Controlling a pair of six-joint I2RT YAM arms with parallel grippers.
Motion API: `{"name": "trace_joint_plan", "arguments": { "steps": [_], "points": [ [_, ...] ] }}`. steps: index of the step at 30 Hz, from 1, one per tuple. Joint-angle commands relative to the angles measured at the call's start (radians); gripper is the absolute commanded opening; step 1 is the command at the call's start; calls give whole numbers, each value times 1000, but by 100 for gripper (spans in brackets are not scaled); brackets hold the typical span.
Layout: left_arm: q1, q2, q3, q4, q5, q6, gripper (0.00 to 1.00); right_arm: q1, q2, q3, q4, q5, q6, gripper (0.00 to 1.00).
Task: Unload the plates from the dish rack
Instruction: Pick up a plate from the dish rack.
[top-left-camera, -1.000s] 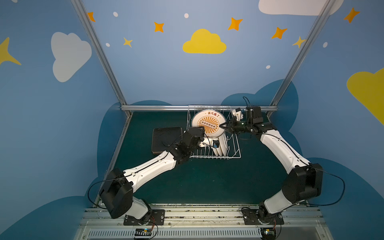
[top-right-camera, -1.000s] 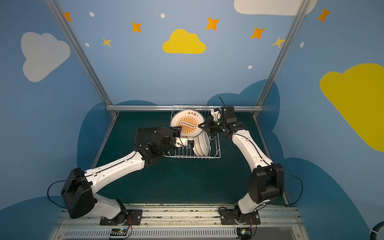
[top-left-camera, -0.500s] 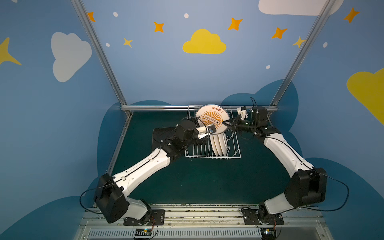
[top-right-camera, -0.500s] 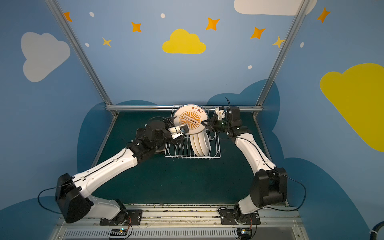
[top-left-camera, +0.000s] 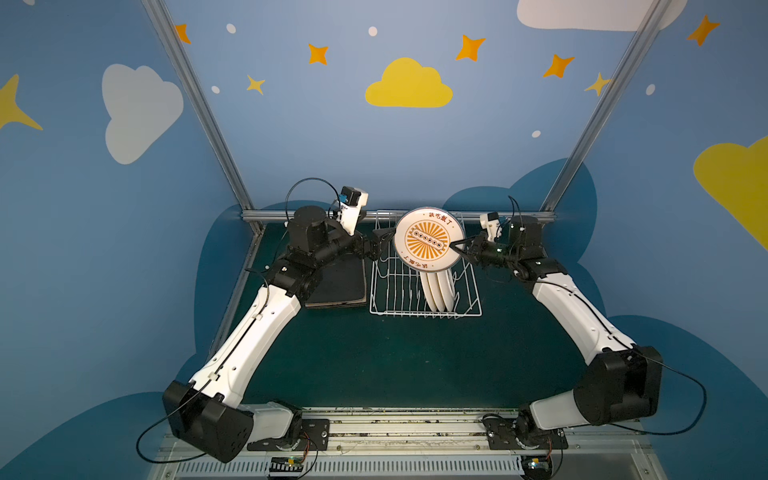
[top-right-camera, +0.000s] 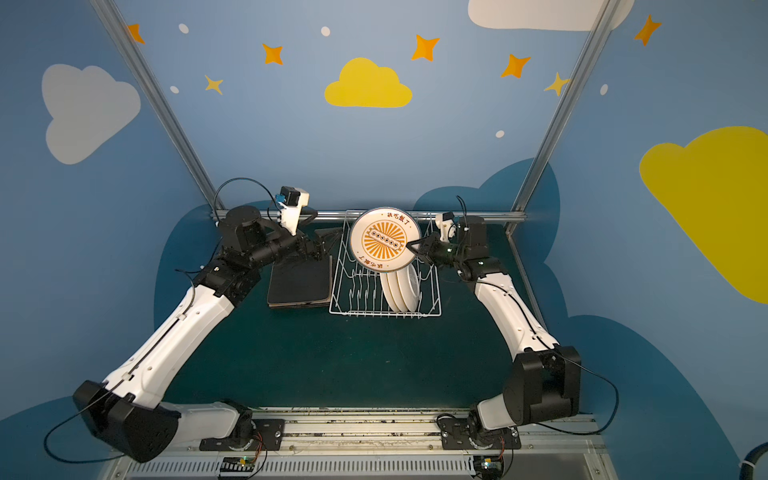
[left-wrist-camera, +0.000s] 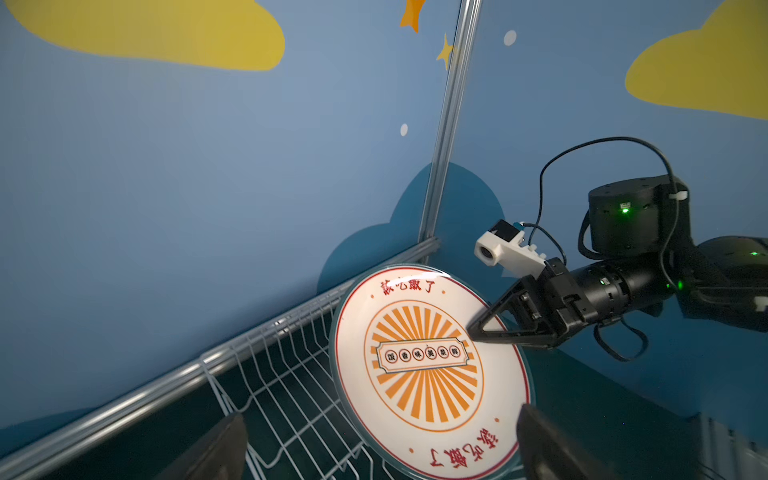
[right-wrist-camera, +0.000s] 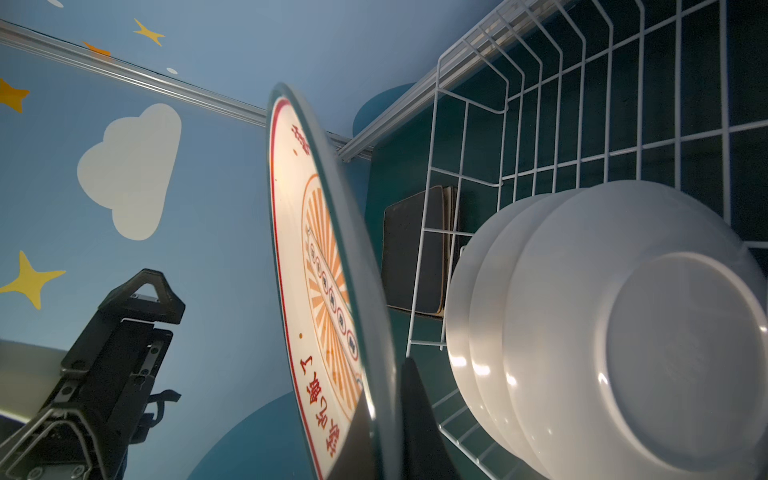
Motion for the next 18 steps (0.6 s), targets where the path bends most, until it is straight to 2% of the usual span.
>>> {"name": "trace_joint_plan", "arguments": {
  "steps": [1, 8, 13, 15, 18],
  "points": [
    [8, 75, 79, -129, 146, -133, 100, -2, -49, -10, 96, -36, -24, 0],
    [19, 227, 181, -177, 274, -271, 100, -1, -60, -39, 130, -65, -52, 0],
    [19, 339, 276, -236, 373, -320, 97, 1, -70, -47, 137, -75, -69, 0],
    [19, 379, 319, -272, 411, -323, 94, 1, -71, -54, 147, -79, -72, 0],
    [20, 421, 362, -334, 415, -315, 84, 0, -68, -54, 144, -86, -74, 0]
  ]
}}
